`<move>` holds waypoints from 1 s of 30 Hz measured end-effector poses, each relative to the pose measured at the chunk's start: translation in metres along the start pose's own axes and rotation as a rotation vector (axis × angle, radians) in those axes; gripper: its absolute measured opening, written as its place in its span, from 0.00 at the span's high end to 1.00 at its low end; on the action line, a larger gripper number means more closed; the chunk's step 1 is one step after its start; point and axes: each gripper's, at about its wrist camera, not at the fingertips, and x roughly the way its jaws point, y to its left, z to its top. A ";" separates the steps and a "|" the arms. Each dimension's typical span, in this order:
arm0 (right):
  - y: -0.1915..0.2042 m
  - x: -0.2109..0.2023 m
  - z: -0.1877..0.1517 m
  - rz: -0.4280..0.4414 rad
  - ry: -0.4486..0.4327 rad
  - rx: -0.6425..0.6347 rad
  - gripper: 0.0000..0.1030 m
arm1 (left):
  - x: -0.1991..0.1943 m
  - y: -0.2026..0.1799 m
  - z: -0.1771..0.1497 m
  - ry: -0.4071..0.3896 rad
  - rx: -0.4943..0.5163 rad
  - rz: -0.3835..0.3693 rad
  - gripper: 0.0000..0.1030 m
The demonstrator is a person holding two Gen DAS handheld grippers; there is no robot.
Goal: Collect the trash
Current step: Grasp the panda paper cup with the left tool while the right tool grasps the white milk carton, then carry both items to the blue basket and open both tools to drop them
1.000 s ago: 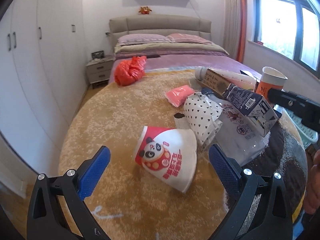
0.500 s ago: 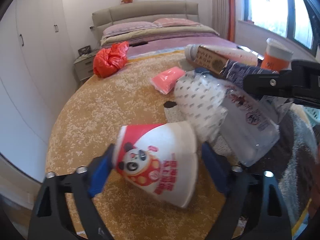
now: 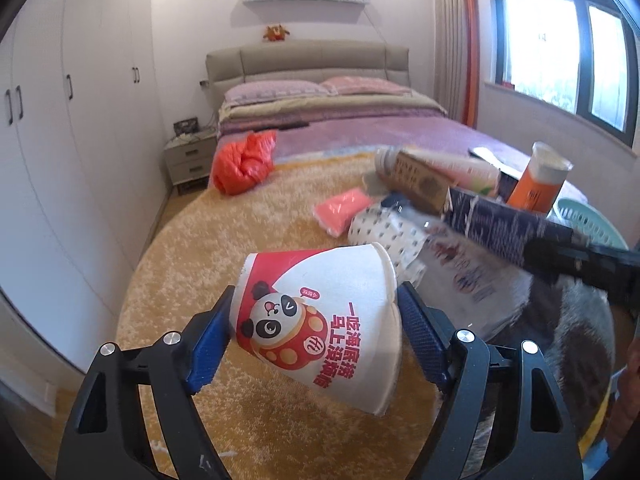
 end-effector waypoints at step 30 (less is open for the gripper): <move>-0.024 -0.004 -0.049 -0.071 0.214 -0.226 0.47 | -0.021 -0.054 0.005 -0.026 0.061 -0.075 0.26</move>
